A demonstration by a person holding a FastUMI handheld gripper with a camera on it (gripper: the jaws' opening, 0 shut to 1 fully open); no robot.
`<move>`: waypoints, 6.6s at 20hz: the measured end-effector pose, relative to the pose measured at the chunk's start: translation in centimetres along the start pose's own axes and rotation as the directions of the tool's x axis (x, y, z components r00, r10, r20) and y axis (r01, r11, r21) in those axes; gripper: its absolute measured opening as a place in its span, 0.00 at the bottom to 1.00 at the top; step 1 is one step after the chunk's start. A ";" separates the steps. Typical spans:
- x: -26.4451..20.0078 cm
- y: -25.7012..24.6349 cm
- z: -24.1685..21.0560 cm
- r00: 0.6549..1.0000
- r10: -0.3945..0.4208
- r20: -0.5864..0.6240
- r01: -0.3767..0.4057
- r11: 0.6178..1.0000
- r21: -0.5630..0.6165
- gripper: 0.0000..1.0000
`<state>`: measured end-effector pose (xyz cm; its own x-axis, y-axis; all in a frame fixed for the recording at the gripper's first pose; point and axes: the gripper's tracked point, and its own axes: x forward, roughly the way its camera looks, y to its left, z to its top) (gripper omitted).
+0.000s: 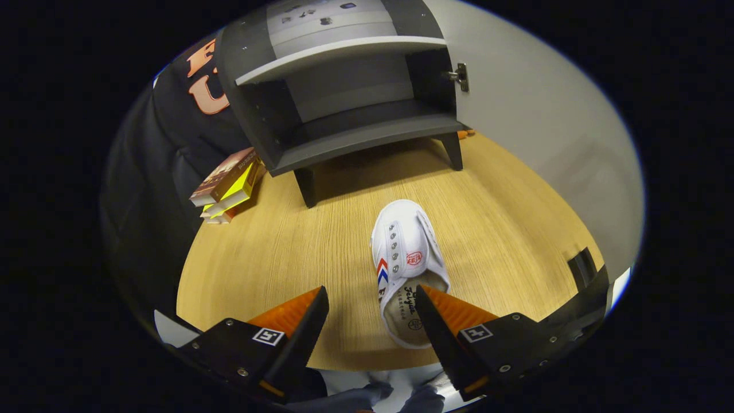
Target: Open the shoe cabinet door, grab the shoes and put them into the shoe cabinet, then close the shoe cabinet door.
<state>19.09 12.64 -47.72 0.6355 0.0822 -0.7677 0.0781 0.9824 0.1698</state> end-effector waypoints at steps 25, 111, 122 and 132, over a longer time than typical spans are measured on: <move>3.0 -1.0 0.4 1.000 -0.010 -0.012 0.010 0.999 -0.047 0.00; -32.7 10.1 38.4 0.687 0.152 0.711 -0.012 0.980 -0.198 0.91; -42.8 7.9 31.3 0.648 0.148 0.747 -0.028 0.985 -0.170 0.93; -46.8 2.4 27.6 0.633 0.114 0.766 -0.032 0.992 -0.121 0.93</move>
<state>10.67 6.49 5.67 0.9994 0.0350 0.0065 -0.0355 0.9924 0.1181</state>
